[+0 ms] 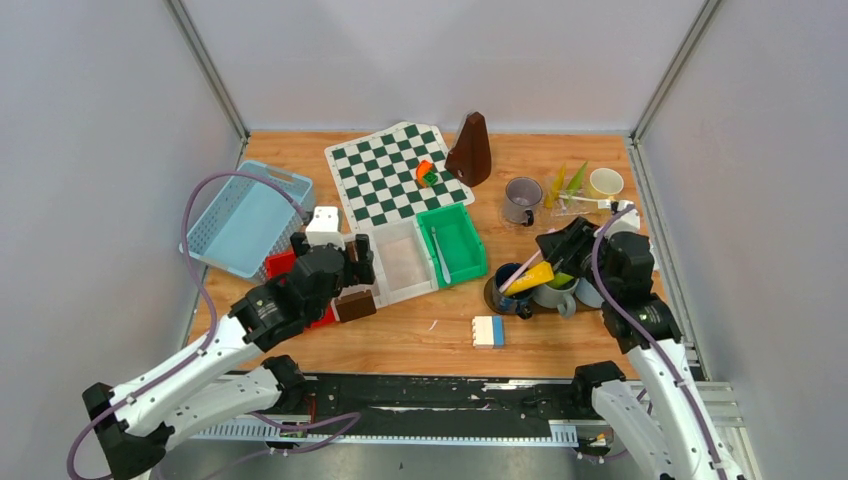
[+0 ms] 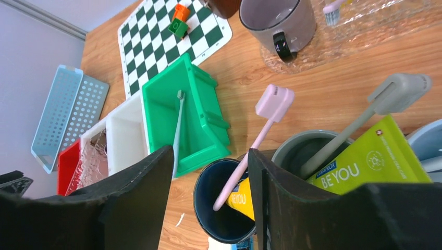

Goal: Prepare toiletry sets of a toothbrush and toothpaste on the tray
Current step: Place the toothbrush in the cup.

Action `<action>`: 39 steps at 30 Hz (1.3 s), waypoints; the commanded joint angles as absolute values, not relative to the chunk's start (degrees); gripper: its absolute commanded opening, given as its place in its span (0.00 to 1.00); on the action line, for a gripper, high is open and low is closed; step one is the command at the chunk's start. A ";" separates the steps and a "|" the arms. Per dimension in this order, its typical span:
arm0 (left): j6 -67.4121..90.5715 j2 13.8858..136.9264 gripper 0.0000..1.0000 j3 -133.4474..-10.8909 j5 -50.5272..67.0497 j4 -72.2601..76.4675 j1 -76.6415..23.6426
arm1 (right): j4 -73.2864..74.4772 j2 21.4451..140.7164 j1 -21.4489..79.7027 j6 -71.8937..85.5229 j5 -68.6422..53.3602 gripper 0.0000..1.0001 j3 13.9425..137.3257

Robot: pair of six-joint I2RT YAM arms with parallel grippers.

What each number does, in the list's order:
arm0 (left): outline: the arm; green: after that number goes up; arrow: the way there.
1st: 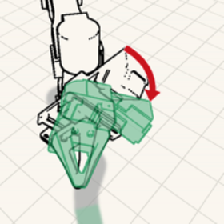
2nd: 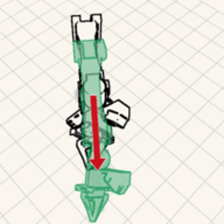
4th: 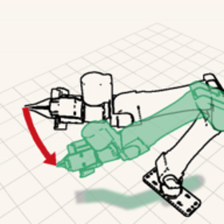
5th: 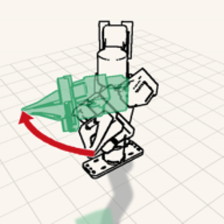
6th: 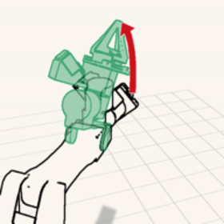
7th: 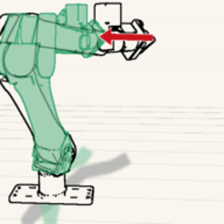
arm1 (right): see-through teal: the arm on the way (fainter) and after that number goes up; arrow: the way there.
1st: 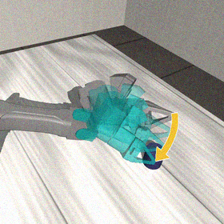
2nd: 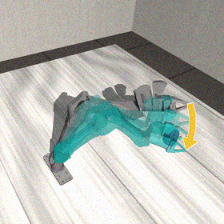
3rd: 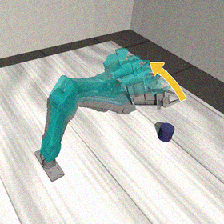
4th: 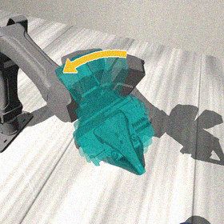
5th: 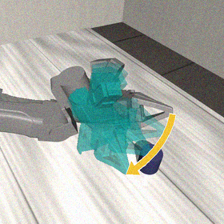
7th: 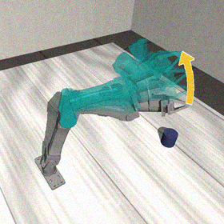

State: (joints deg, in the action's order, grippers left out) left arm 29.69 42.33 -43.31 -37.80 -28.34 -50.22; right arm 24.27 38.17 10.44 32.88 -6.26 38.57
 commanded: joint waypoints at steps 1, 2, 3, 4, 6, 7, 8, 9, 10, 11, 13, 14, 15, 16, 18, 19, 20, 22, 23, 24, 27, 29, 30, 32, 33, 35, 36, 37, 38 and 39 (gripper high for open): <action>30.95 45.91 1.00 -46.91 -35.65 -25.65 -47.44 | 25.31 33.88 10.59 31.28 -2.30 0.56 40.84; 31.25 46.55 1.00 -47.28 -35.05 -25.53 -46.83 | 25.91 32.95 10.59 30.83 -1.33 0.57 41.28; 31.31 47.61 1.00 -47.83 -33.94 -25.17 -45.57 | 26.33 32.07 10.61 30.40 -0.45 0.57 41.70; 31.54 48.02 1.00 -48.09 -33.41 -24.98 -44.98 | 26.74 31.24 10.59 29.93 -0.13 0.57 41.99; 31.97 48.84 1.00 -48.81 -31.80 -24.51 -43.07 | 27.60 29.41 10.59 28.92 3.09 0.58 42.76; 32.16 49.10 1.00 -49.02 -30.89 -24.61 -41.55 | 28.13 28.45 10.68 28.39 4.21 0.59 43.09; 32.56 49.12 1.00 -49.32 -30.25 -24.74 -40.68 | 28.30 27.56 10.65 27.69 5.15 0.60 43.37; 32.76 48.97 1.00 -49.45 -29.07 -25.10 -38.87 | 28.66 26.73 10.61 26.88 6.31 0.63 43.62; 33.17 48.79 1.00 -49.65 -28.29 -25.38 -37.76 | 28.95 25.90 10.63 25.96 7.47 0.66 43.86; 33.29 48.39 1.00 -49.74 -26.78 -25.99 -35.59 | 29.18 25.12 10.65 25.01 8.60 0.68 44.09; 33.70 47.47 1.00 -50.01 -24.46 -27.26 -31.84 | 29.44 23.70 10.62 23.08 10.42 0.73 44.35; 33.67 47.11 1.00 -50.14 -23.75 -27.65 -30.68 | 29.52 23.24 10.60 22.24 11.06 0.76 44.49; 33.54 46.25 1.00 -50.16 -22.59 -28.38 -28.63 | 29.61 22.87 10.62 21.21 11.46 0.79 44.61; 33.32 45.80 1.00 -50.25 -22.19 -28.78 -26.96 | 29.68 22.82 10.61 20.78 11.74 0.81 44.86; 32.75 44.41 1.00 -50.50 -21.69 -30.16 -25.46 | 29.87 23.49 10.65 20.37 10.87 0.81 45.65; 32.50 43.38 1.00 -50.65 -21.95 -31.21 -25.21 | 29.90 24.26 10.63 20.35 9.84 0.81 46.15; 31.99 42.87 1.00 -50.98 -22.27 -31.86 -24.89 | 30.08 25.39 10.63 20.57 8.70 0.81 46.81; 30.88 40.38 1.00 -51.38 -23.36 -33.56 -24.72 | 31.19 28.67 10.64 21.74 6.55 0.81 48.70; 30.43 39.61 1.00 -51.53 -24.25 -34.51 -24.71 | 32.01 30.76 10.59 22.52 5.78 0.81 49.83; 29.25 38.05 1.00 -51.71 -25.14 -35.35 -24.70 | 32.61 32.75 10.63 23.03 4.84 0.81 51.49; 25.25 34.45 1.00 -51.89 -28.05 -36.74 -24.70 | 34.32 39.92 10.68 24.34 3.13 0.81 54.71; 22.71 31.73 1.00 -52.05 -29.74 -37.96 -24.70 | 35.33 44.14 10.64 25.21 3.18 0.80 56.38; 21.82 29.99 1.00 -52.21 -31.14 -38.69 -24.70 | 36.28 46.27 10.59 25.84 3.52 0.80 57.24; 19.40 27.51 1.00 -52.36 -32.85 -39.52 -24.70 | 37.66 50.37 10.62 26.88 3.70 0.80 58.68; 17.95 26.76 1.00 -52.16 -33.30 -39.67 -24.70 | 38.04 52.62 10.63 27.35 3.54 0.79 59.12; 15.99 23.47 1.00 -51.38 -34.01 -39.58 -24.70 | 38.36 55.25 10.62 28.55 3.12 0.78 59.49; 15.42 22.68 1.00 -51.00 -34.15 -39.12 -24.70 | 38.35 56.47 10.57 29.21 3.04 0.78 59.50; 14.27 21.23 1.00 -50.04 -34.17 -38.48 -24.70 | 38.15 57.52 10.63 29.71 3.42 0.78 59.46; 13.73 20.46 1.00 -49.50 -34.23 -38.18 -24.70 | 37.97 58.62 10.61 30.23 4.20 0.77 59.21; 12.88 19.11 1.00 -48.39 -34.22 -37.54 -24.70 | 37.72 59.62 10.61 30.62 5.28 0.76 59.09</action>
